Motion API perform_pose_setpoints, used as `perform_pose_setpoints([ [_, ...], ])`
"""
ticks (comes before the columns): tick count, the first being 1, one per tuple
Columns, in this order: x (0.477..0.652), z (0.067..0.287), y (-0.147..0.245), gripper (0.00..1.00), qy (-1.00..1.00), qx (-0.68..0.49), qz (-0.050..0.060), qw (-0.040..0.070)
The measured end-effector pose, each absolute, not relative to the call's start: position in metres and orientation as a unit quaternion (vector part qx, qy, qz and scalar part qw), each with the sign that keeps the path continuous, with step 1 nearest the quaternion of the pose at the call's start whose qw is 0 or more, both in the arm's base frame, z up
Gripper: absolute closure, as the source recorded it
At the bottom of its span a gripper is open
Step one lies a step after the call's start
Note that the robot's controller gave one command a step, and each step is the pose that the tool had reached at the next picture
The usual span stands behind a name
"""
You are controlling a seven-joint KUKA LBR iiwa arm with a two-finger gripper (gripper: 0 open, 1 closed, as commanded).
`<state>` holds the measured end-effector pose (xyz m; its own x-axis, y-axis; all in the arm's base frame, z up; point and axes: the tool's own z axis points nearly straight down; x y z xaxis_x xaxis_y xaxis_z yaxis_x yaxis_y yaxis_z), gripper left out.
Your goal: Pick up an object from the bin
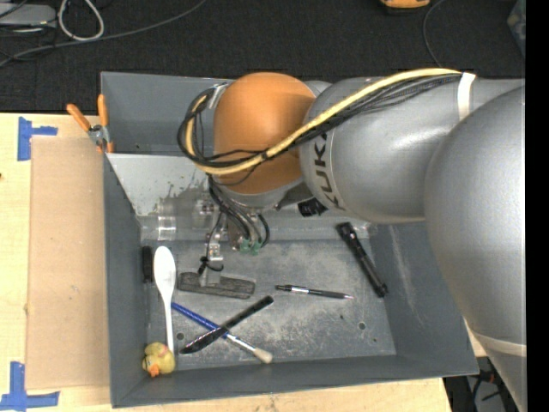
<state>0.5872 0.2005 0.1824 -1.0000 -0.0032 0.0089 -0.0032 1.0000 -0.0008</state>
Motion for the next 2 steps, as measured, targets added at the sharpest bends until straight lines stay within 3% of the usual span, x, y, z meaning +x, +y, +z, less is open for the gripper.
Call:
perform_pose_setpoints([
  [1, 0.589, 0.187, 0.199, 0.00, -1.000, -0.001, 0.000, 0.001],
  [2, 0.578, 0.111, 0.155, 0.00, -0.999, 0.048, 0.000, 0.000],
])
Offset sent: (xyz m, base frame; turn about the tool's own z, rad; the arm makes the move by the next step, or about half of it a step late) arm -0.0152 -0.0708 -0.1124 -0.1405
